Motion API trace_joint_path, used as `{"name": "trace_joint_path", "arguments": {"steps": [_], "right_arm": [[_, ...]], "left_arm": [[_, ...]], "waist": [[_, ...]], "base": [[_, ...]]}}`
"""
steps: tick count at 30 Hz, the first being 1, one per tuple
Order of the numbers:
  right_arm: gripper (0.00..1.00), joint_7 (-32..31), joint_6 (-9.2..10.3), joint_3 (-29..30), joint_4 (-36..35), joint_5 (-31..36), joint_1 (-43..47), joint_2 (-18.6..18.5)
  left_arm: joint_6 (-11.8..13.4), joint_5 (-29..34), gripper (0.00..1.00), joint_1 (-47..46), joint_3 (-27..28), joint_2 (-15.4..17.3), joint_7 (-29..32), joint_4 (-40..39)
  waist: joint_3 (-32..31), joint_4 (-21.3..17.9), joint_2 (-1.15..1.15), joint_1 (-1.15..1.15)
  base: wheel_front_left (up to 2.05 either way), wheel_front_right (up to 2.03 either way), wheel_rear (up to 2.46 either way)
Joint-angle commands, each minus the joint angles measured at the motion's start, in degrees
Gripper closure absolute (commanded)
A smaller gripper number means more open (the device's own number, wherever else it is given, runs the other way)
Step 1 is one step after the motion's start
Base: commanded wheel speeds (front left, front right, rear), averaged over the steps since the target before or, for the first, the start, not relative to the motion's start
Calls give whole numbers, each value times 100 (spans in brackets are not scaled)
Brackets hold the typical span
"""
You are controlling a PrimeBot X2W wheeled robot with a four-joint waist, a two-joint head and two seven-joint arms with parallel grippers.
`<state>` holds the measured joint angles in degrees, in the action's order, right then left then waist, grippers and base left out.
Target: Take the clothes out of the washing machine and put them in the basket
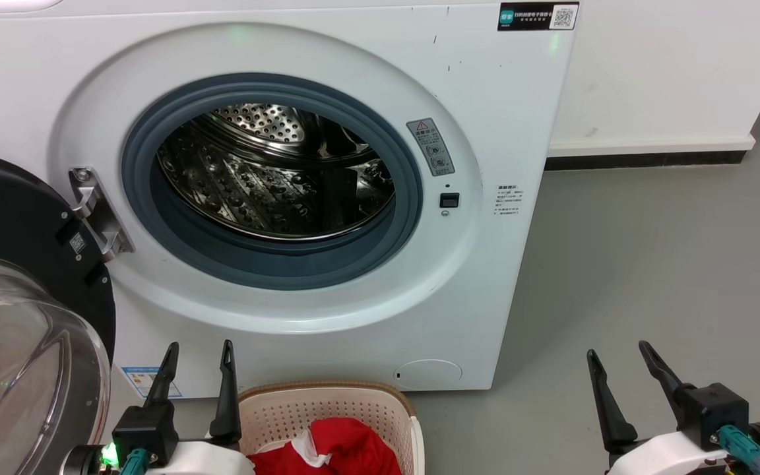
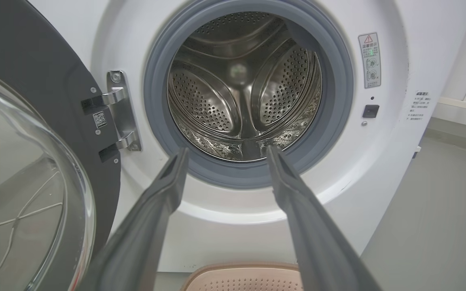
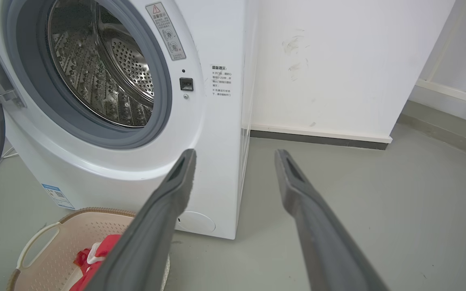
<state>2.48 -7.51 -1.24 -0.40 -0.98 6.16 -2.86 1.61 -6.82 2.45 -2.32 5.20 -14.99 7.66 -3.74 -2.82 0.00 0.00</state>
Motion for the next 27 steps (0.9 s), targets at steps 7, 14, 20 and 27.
{"name": "trace_joint_path", "arguments": {"steps": [7,14,20,27], "right_arm": [[0,2,4,13,3,-29,14,-2],[100,0,0,4,80,-41,13,1],[100,-16,0,6,133,-858,-50,-33],[100,-65,0,25,290,-1744,-203,-89]], "left_arm": [[50,-9,0,68,-25,74,0,-62],[-11,-75,100,22,-27,58,27,-92],[-86,-771,100,-120,115,35,267,37],[-168,-1554,100,-170,162,9,428,59]], "waist": [[27,-6,0,0],[51,10,0,1],[68,24,0,1],[87,39,0,1]], "base": [[0,0,0],[0,0,0],[0,0,0],[0,0,0]]}}
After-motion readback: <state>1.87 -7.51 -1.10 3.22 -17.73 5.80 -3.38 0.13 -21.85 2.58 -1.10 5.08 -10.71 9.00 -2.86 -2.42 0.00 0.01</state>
